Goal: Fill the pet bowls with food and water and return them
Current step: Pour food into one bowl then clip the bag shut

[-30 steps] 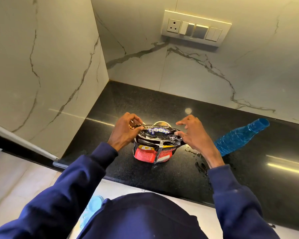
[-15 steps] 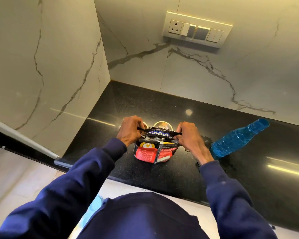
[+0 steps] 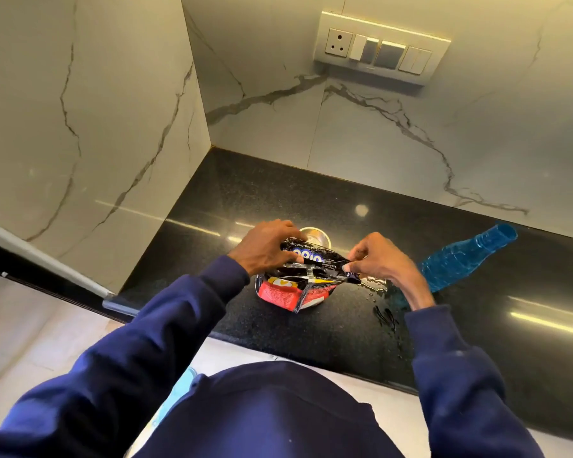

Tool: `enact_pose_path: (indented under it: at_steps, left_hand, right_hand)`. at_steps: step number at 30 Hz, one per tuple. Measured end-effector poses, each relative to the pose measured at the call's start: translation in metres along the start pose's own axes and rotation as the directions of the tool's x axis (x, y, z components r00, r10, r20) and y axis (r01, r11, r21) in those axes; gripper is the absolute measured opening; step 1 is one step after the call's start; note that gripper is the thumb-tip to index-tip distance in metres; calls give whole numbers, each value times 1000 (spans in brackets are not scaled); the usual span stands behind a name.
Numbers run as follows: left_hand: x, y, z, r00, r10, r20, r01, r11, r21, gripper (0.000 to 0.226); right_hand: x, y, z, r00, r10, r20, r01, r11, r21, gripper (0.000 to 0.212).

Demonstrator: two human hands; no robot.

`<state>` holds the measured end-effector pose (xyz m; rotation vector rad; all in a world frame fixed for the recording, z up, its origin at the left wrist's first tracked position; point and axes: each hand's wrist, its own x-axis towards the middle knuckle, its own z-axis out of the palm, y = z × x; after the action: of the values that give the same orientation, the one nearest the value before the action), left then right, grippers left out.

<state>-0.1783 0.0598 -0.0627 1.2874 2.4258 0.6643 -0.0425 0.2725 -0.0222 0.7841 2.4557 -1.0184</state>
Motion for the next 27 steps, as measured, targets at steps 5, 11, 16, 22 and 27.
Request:
enact_pose_path:
  at_steps: [5,11,16,22,27]
  left_hand:
    - [23,24,5,997,81,8,-82,990,118,35]
    - [29,23,9,993,26,-116,-9,990,141,16]
    - [31,15,8,972,-114,-204,126,991,46,16]
    - [45,37,9,998,45,35,-39,988,-148,27]
    - [56,43,15,1000,20,-8,-21,994,-107,17]
  right_hand:
    - [4,-7,26,947,-50,-318,15,994,-112,4]
    - [9,6,29,932,-76,-354,161,963,216,19]
    - [11,31,17,966,-195,-168,257,742,619,18]
    - [15,36,43,926,-186,-328,319,851,418,28]
    - [20,36,50,930,-127,-346,307,788,535,19]
